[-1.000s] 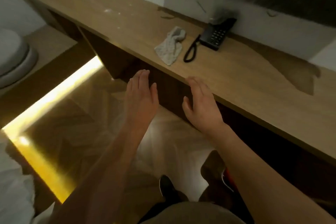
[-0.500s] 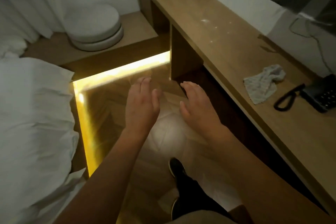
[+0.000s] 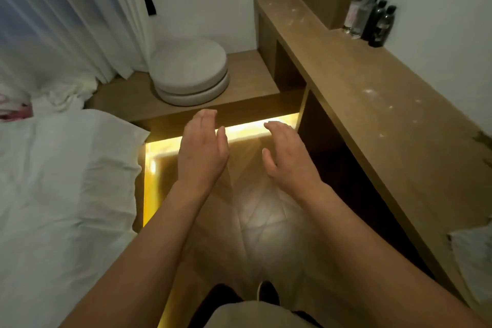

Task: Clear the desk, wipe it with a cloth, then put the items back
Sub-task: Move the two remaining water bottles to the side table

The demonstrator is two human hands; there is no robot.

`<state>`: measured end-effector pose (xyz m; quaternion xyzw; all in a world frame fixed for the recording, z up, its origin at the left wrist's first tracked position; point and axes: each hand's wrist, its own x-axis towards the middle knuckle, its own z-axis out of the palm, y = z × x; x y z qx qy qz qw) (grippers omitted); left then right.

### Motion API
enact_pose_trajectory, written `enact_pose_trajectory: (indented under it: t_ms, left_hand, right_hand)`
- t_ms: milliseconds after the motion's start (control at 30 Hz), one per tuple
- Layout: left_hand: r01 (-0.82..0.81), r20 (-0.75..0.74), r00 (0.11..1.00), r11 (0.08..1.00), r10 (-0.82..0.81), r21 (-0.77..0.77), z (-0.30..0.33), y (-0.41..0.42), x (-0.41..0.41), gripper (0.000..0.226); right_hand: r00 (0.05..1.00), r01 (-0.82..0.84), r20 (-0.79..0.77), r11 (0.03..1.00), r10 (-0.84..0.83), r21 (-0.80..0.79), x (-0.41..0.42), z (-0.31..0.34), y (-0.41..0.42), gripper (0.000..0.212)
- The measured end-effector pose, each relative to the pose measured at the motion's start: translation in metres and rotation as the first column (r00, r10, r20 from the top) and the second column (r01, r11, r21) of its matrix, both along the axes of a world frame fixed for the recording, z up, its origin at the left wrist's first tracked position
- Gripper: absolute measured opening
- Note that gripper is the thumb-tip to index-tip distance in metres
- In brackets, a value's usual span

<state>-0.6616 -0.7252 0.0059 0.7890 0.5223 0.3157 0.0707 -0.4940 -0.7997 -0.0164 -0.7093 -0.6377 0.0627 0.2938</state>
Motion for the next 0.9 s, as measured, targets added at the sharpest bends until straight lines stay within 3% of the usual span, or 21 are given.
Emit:
enact_pose_trajectory:
  t_ms: [233,533,900]
  left_hand:
    - [-0.041,-0.004,0.999,0.999,0.041,-0.036,-0.009,0.126,-0.003,0.034]
    - [0.001,-0.035,0.999,0.998,-0.003,-0.062,0.002,0.328,-0.019,0.036]
    - [0.049,-0.037,0.998,0.989,-0.055,-0.14,-0.004,0.508,0.002,0.037]
  right_hand:
    - [0.999,-0.047,0.017,0.998,0.048,-0.043,-0.004,-0.008,0.134,0.051]
    - [1.0,0.018,0.016,0.998,-0.018,-0.06,-0.009,-0.004,0.335,0.053]
    - [0.999,0.047,0.011,0.992,-0.046,-0.121,0.008,-0.011,0.512,0.055]
